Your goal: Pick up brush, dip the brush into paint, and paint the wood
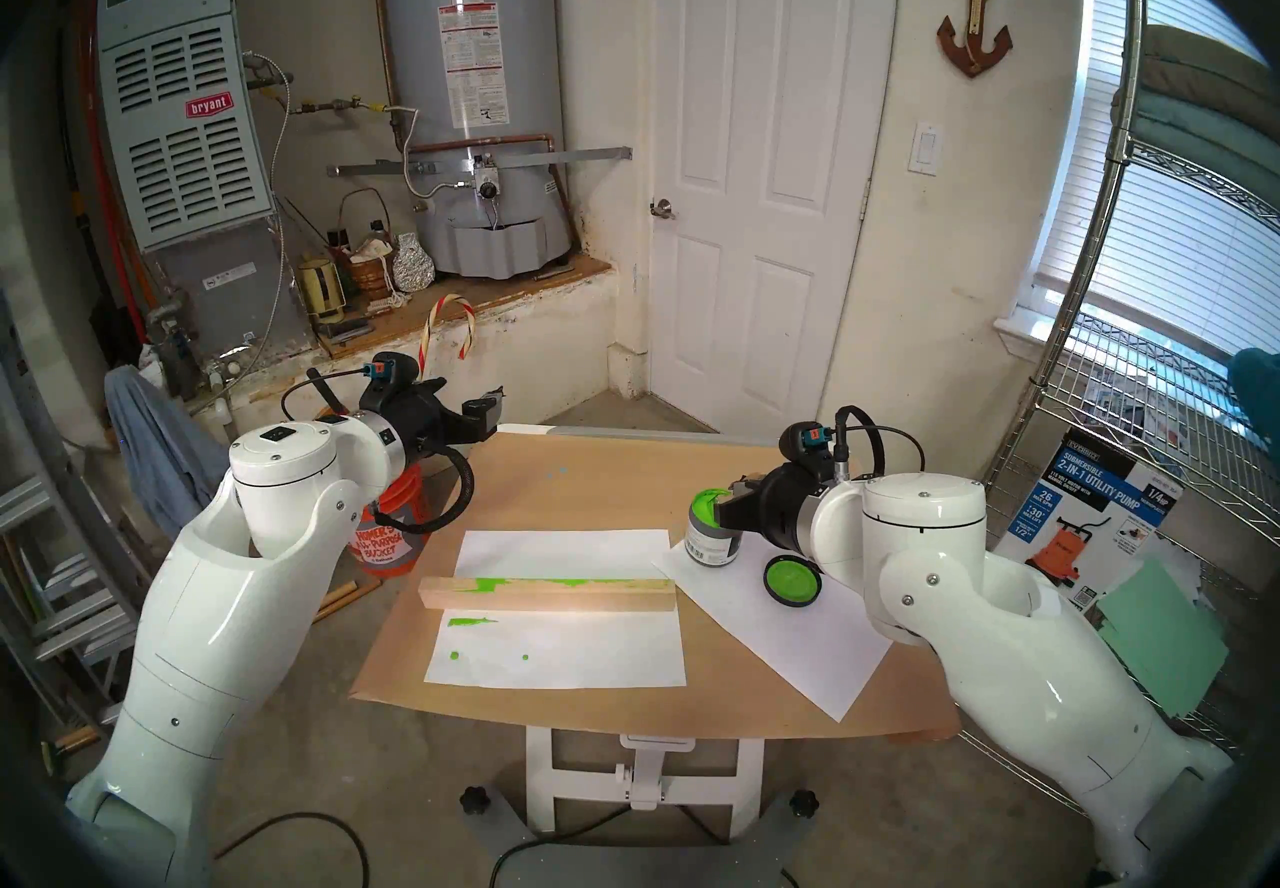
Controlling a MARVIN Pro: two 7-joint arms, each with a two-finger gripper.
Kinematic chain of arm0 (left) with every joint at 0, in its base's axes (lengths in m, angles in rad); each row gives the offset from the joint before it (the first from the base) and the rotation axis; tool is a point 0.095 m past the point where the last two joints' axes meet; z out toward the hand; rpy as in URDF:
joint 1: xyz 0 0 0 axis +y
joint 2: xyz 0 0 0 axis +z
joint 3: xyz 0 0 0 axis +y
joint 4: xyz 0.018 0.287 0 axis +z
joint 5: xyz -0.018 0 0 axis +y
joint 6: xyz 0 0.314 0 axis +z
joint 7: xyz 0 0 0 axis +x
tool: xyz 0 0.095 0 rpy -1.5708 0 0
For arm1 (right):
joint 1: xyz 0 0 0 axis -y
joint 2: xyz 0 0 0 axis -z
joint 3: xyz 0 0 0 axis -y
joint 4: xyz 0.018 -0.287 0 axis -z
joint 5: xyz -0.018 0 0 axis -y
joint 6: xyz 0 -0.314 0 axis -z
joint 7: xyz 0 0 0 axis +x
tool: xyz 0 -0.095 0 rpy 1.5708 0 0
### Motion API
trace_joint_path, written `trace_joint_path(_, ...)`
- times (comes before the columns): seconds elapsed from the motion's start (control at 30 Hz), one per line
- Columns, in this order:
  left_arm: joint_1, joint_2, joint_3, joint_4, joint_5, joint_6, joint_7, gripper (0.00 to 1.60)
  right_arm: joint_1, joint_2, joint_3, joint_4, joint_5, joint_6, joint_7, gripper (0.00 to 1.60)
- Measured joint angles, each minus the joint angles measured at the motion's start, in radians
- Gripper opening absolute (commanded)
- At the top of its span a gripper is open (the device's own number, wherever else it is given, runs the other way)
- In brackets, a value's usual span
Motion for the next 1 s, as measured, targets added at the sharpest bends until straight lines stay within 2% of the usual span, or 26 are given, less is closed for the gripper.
trace_joint_path(0.17, 0.0, 0.0, 0.0, 0.0, 0.0, 0.0, 0.0, 1.6, 0.004, -0.002, 0.0, 0.004, -0.009, -0.009, 0.012, 0.0)
trace_joint_path(0.4, 0.0, 0.0, 0.0, 0.0, 0.0, 0.0, 0.0, 1.6, -0.003, 0.01, 0.034, -0.023, -0.008, -0.016, 0.021, 0.0)
trace_joint_path(1.0, 0.0, 0.0, 0.0, 0.0, 0.0, 0.0, 0.0, 1.6, -0.079, 0.054, 0.104, -0.113, 0.034, -0.03, 0.007, 0.0)
